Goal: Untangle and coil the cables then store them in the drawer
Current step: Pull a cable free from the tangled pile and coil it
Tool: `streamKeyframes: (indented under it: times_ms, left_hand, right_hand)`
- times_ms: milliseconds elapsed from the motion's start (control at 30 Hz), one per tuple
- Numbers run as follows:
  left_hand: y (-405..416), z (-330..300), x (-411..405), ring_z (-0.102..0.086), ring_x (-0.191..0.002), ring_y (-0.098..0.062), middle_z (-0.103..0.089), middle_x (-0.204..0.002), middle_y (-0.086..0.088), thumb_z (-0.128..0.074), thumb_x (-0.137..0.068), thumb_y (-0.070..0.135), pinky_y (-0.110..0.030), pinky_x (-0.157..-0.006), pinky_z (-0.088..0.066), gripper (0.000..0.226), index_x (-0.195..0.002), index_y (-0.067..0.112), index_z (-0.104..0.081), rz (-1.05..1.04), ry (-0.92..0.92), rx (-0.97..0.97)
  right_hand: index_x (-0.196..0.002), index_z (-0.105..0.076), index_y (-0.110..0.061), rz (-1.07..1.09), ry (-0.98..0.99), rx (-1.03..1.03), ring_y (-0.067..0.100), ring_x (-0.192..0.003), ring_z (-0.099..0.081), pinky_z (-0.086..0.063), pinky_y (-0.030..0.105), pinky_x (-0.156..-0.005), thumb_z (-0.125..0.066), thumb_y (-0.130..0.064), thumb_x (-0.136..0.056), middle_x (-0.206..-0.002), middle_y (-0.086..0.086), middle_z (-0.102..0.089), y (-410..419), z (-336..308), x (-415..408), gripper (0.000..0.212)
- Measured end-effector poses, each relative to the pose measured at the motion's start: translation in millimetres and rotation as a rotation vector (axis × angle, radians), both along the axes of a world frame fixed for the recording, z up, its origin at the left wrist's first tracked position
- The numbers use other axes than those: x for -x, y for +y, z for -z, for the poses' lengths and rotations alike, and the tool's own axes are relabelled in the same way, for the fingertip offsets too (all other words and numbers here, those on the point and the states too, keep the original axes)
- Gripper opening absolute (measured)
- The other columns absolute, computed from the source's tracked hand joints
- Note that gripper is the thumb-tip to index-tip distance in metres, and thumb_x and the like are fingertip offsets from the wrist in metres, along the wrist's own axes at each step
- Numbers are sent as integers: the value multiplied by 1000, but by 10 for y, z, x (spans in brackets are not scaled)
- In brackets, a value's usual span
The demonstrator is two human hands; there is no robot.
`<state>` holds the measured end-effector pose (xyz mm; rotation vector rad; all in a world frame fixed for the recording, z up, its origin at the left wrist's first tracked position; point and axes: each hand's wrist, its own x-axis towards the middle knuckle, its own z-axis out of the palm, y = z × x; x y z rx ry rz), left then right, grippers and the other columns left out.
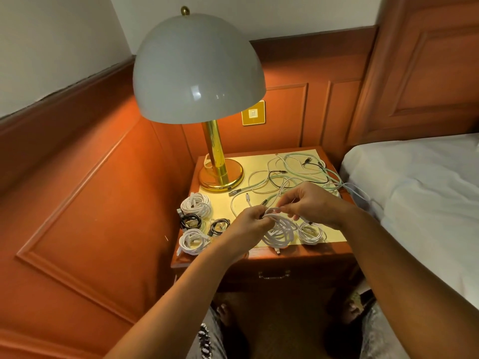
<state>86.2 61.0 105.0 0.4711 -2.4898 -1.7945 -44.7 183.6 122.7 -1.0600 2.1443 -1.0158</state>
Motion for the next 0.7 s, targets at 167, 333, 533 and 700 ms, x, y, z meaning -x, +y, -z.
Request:
streamKeyframes:
  times_ms: [167, 333, 533, 700]
  left_hand:
    - [-75, -17, -8, -35, -65, -13, -42, -70, -1, -44, -93, -1, -30, -59, -28, 19, -86, 10, -59, 14, -62, 17]
    - [-100, -47, 16, -33, -62, -11, -39, -68, 0, -44, -96, 2, -25, -56, -27, 23, -81, 16, -56, 45, -153, 23]
    - [-134, 3, 24, -44, -72, -15, -50, -78, -5, -48, -95, 6, -26, -64, -37, 16, -99, 1, -62, 64, -165, -11]
    - [-153, -7, 19, -48, -66, -12, -55, -74, -4, -49, -94, -2, -21, -59, -40, 19, -84, 6, -63, -7, -109, -177]
  right_hand:
    - [-94, -75, -10, -62, 23, -8, 25, -79, -60, -50, 33, -68, -61, -3, -89, -87, 13, -70, -52, -41, 2, 16]
    - [-127, -59, -21, -118, -78, 49, 7, -86, -56, -42, 19, -71, -48, -32, -101, -103, -5, -62, -63, -86, -120, 30]
    - [-108, -71, -16, -107, 41, 90, 12, -97, -64, -51, 45, -92, -54, -25, -99, -99, -3, -71, -4, 125, -152, 21]
    - [-106, -73, -18, -62, 83, 106, 15, -95, -65, -52, 46, -89, -52, -17, -100, -96, -2, -71, 8, 197, -162, 21]
